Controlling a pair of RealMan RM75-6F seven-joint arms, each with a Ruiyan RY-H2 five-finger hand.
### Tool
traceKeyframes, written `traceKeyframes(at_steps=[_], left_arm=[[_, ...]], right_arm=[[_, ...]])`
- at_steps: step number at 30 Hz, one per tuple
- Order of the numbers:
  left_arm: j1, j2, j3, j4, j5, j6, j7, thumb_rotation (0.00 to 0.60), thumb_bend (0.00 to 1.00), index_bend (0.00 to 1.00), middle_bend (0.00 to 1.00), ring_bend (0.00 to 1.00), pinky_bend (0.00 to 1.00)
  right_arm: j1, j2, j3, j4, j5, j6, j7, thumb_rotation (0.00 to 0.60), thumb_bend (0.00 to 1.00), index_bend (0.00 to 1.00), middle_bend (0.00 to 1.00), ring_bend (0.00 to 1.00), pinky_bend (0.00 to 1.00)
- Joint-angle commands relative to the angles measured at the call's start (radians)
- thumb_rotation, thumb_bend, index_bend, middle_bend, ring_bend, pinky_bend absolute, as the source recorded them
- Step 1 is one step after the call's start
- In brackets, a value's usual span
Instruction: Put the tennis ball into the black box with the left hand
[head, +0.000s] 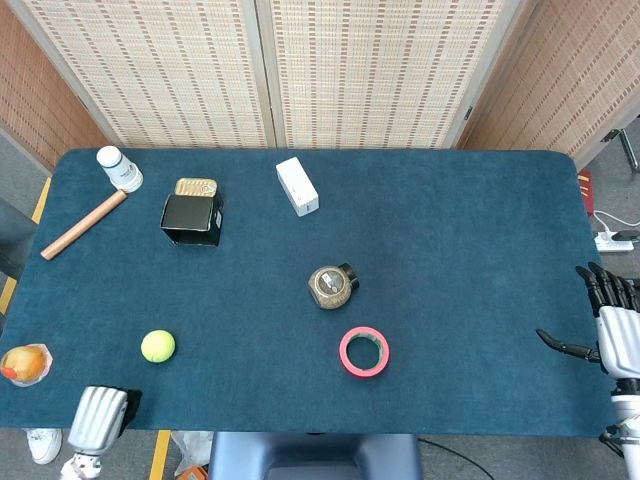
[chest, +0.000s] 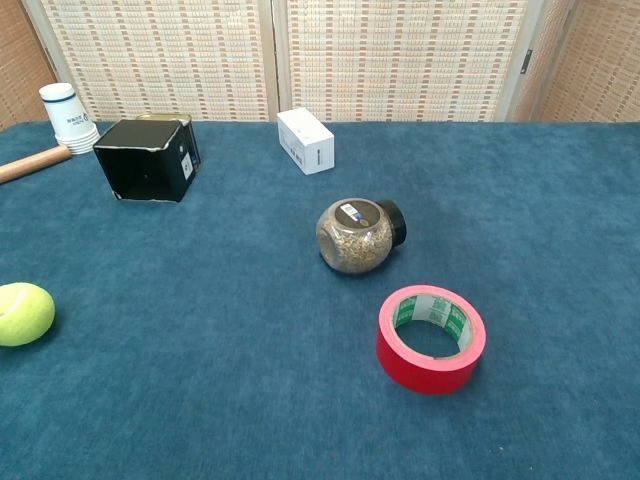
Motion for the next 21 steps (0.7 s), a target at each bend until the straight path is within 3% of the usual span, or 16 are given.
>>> traceKeyframes(at_steps=[1, 12, 21], left_arm=[[-0.009, -0.049, -0.024, 0.026, -0.019, -0.015, 0.033, 0.6, 0.69, 1.0, 1.0, 1.0, 1.0], [-0.003, -0.23, -0.047, 0.264, -0.04, 0.02, 0.008, 0.6, 0.7, 1.0, 1.0, 1.0, 1.0], [-0.014, -0.319, -0.024, 0.42, -0.045, -0.021, 0.0, 0.6, 0.7, 1.0, 1.0, 1.0, 1.0]], right_arm=[[0.0, 0.004, 0.0, 0.002, 0.002, -0.005, 0.008, 0.506, 0.0, 0.07, 0.0, 0.0, 0.0], [0.008, 0.015, -0.007, 0.005, -0.005, -0.029, 0.027, 0.507, 0.0, 0.07, 0.0, 0.0, 0.0], [0.012, 0.022, -0.015, 0.007, -0.017, -0.042, 0.045, 0.507, 0.0, 0.07, 0.0, 0.0, 0.0]])
